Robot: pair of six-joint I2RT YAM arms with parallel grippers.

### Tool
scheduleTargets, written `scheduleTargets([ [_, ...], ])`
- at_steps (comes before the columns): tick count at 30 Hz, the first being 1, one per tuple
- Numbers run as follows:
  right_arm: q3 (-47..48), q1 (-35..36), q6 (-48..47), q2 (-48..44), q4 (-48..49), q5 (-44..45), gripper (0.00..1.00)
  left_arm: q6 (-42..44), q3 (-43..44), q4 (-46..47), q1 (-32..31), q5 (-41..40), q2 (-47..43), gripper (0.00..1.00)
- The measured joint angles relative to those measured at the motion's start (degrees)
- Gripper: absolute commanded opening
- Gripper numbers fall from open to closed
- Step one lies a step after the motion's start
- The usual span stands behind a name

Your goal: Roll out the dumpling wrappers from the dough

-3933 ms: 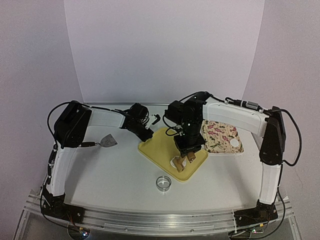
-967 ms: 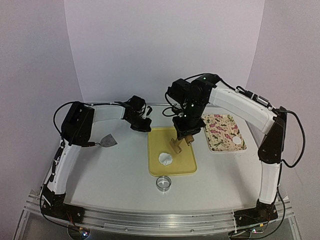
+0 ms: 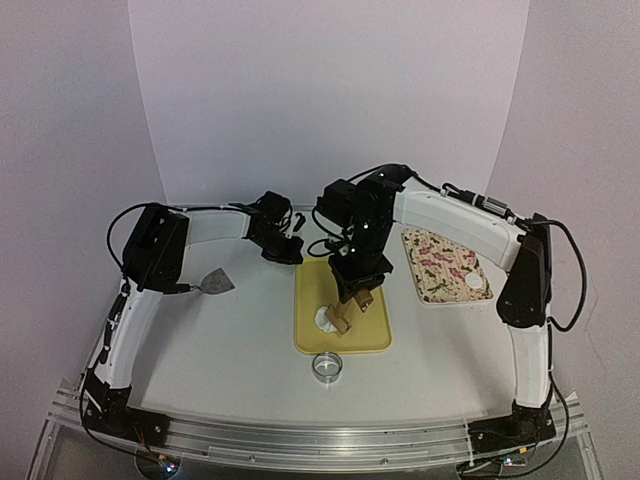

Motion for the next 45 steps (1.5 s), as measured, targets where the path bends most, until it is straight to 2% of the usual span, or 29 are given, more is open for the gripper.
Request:
scheduleTargets([
  [45, -0.5, 0.5, 0.1, 3.0, -0.4, 2.3, 0.00, -1.5, 0.0, 0.1, -0.3, -0.7, 0.0, 0.00],
])
